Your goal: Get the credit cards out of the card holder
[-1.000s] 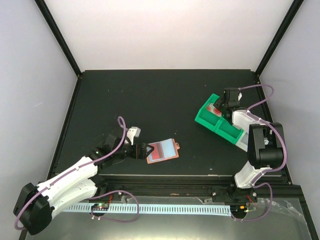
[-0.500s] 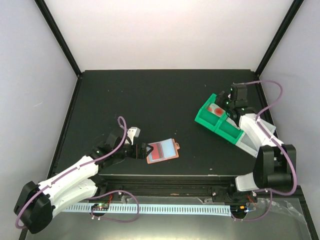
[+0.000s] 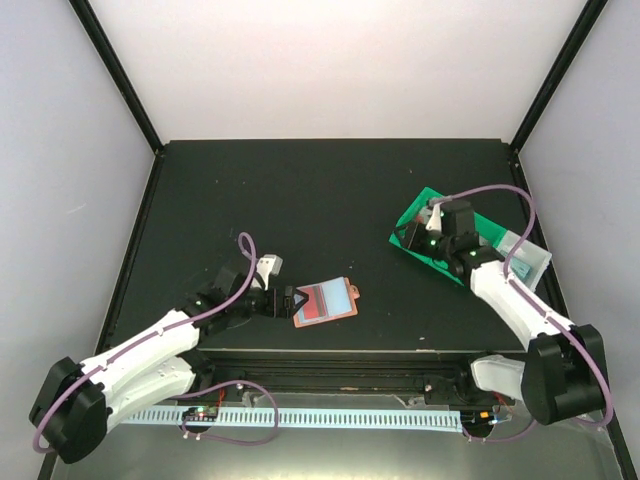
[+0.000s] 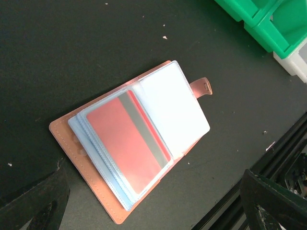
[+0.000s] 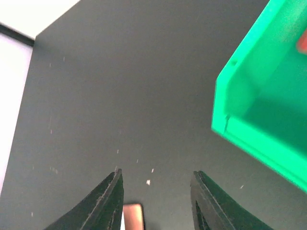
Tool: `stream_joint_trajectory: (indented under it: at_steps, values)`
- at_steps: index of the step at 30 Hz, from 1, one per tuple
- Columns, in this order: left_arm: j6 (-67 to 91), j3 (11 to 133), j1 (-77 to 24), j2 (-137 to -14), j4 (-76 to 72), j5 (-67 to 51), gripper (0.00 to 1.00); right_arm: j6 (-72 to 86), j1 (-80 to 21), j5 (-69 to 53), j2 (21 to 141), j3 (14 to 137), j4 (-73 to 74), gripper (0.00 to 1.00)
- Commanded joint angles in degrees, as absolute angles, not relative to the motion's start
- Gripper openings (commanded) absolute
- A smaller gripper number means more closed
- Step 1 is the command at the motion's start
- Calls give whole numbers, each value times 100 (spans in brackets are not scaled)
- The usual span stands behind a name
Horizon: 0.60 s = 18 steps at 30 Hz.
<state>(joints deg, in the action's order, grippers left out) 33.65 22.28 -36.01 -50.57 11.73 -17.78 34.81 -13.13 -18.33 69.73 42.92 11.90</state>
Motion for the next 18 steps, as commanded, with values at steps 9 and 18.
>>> stream_joint_trajectory:
  at_steps: [9,18]
  values:
    - [3554,2121,-3566,-5156,822,-1945,99,3559,-3216,-1856,7734,3915,617,41]
    - [3580,1997,-3560,-4961,835,-2016,99,3420,-4056,-1661,8883,4402,536,37]
